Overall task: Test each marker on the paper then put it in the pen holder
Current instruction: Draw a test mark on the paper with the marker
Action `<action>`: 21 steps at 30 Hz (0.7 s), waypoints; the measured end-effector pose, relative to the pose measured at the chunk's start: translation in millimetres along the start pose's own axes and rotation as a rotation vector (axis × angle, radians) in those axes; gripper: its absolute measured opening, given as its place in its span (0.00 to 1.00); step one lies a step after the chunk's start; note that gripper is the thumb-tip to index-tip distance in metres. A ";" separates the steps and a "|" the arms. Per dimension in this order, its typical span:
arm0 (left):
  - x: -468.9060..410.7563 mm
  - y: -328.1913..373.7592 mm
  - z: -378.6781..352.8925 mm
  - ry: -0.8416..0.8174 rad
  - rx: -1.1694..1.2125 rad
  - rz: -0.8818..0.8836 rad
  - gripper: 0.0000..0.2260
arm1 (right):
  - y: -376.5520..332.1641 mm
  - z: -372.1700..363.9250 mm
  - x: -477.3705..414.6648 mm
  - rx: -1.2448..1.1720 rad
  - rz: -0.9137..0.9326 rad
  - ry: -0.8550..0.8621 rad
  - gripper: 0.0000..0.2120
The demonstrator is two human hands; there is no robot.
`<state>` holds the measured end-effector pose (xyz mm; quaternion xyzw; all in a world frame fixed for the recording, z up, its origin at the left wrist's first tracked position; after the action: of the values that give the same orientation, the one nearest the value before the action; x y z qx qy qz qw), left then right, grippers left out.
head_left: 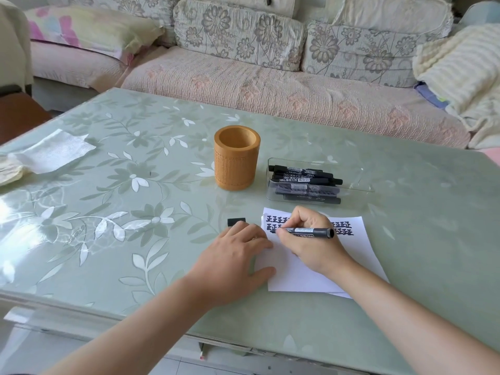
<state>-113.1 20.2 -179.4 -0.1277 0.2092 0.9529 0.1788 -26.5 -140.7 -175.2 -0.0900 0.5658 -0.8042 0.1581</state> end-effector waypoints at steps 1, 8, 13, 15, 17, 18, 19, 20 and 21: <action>0.2 0.3 0.1 -0.002 -0.001 0.002 0.18 | 0.9 -0.3 -0.4 0.012 -0.001 0.000 0.11; -0.8 1.4 0.8 -0.012 0.002 0.017 0.19 | 0.3 -2.1 -1.0 0.071 -0.005 -0.022 0.11; -1.6 0.6 1.4 -0.003 0.019 0.012 0.19 | -1.8 -2.2 -0.5 0.081 0.000 -0.036 0.12; -1.9 0.5 1.5 -0.006 0.024 0.014 0.19 | -1.2 -1.9 -0.2 0.091 0.003 -0.029 0.12; -2.0 0.8 1.6 -0.007 0.028 0.013 0.19 | -0.5 -1.5 0.2 0.085 0.009 -0.026 0.11; -1.9 1.0 1.7 -0.006 0.028 0.014 0.19 | -0.7 -1.5 0.7 0.083 0.015 -0.025 0.11; -1.9 1.1 1.8 -0.004 0.029 0.015 0.19 | -1.1 -1.5 1.3 0.084 0.022 -0.022 0.11; -1.9 1.0 1.8 -0.004 0.030 0.015 0.19 | -1.7 -1.5 2.0 0.087 0.030 -0.021 0.11; -1.8 1.0 1.8 -0.004 0.029 0.016 0.19 | -2.0 -1.6 2.3 0.093 0.038 -0.023 0.11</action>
<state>-112.2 19.6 -176.8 -0.1213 0.2239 0.9513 0.1735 -29.5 -139.5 -174.0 -0.0810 0.5277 -0.8254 0.1838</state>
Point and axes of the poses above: each hand's wrist, its own x-axis away from the middle knuckle, its own z-axis out of the back of the hand, y = z × x, the point moved 3 cm from there along -x, towards the middle knuckle, and after that the axes turned 2 degrees about -z, right-handed, at the moved point
